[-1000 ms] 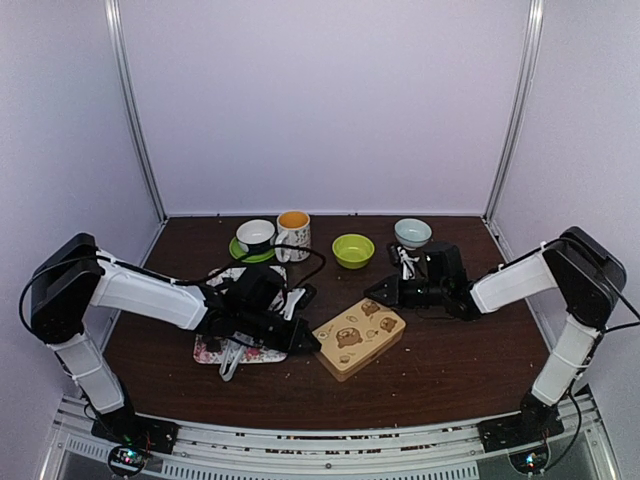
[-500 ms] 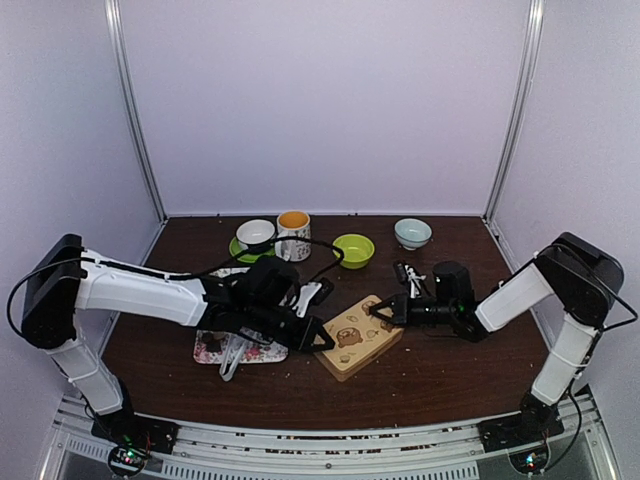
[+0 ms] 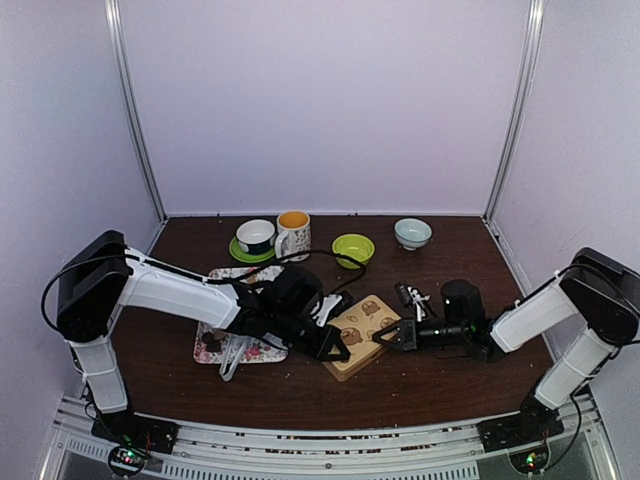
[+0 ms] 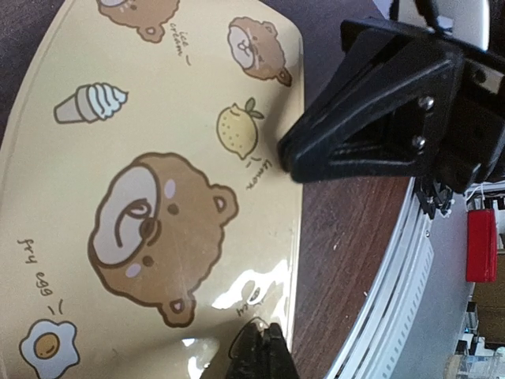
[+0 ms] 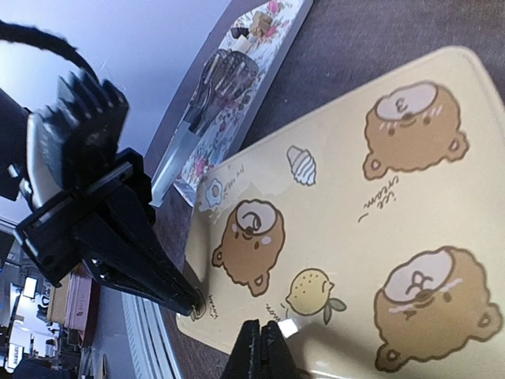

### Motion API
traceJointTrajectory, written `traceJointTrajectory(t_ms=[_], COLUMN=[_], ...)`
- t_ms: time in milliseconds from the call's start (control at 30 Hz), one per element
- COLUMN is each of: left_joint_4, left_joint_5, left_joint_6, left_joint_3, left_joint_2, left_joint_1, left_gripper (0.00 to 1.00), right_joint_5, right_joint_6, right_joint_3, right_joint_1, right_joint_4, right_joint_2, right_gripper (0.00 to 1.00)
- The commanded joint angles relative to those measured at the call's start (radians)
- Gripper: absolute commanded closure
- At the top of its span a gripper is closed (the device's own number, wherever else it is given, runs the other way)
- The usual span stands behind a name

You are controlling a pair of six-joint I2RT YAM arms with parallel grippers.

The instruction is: Pack the chocolate

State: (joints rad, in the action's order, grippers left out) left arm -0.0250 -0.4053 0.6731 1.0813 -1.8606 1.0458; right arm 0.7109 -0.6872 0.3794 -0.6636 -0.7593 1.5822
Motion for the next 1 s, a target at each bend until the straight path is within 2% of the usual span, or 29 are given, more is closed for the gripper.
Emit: traceJointTrajectory(t_ms=[0,133,300,467,633,800,967], left_joint_4=[-0.025,-0.04,0.021,-0.014,-0.063,-0.153,-0.227], left_joint_5=[0.036,0.035,0.002,0.011,0.043,0.11,0.209], left_joint_6=[-0.029,-0.031,0.004,0.001,-0.025,-0.063,-0.087], left_joint_3=[-0.007,-0.002,-0.035,-0.023,0.006,0.042,0.033], left_joint_2=[0.054,0.104,0.068,0.016,0.051,0.133,0.236], left_joint_1=[0.005,0.006,0.007,0.007,0.006,0.005,-0.003], left_gripper=[1.0,1.0,1.0,1.0,1.0,1.0,1.0], right_joint_5=[0.004,-0.026,-0.021,-0.064,-0.11,-0.107,-0.096], right_joint_6=[-0.024,-0.006,0.028,0.074,0.099,0.073,0.06], right_joint_3=[0.013,0.0,0.021,0.041,0.039,0.021,0.022], right_joint_1=[-0.012,-0.012,-0.011,-0.011,-0.011,-0.012,-0.011], right_joint_4=[-0.094,-0.08,0.032,0.138,0.166,0.075,0.11], right_joint_2=[0.113,0.12,-0.011,-0.135,-0.053,0.08,0.016], right_gripper=[1.0,1.0,1.0,1.0,1.0,1.0,1.0])
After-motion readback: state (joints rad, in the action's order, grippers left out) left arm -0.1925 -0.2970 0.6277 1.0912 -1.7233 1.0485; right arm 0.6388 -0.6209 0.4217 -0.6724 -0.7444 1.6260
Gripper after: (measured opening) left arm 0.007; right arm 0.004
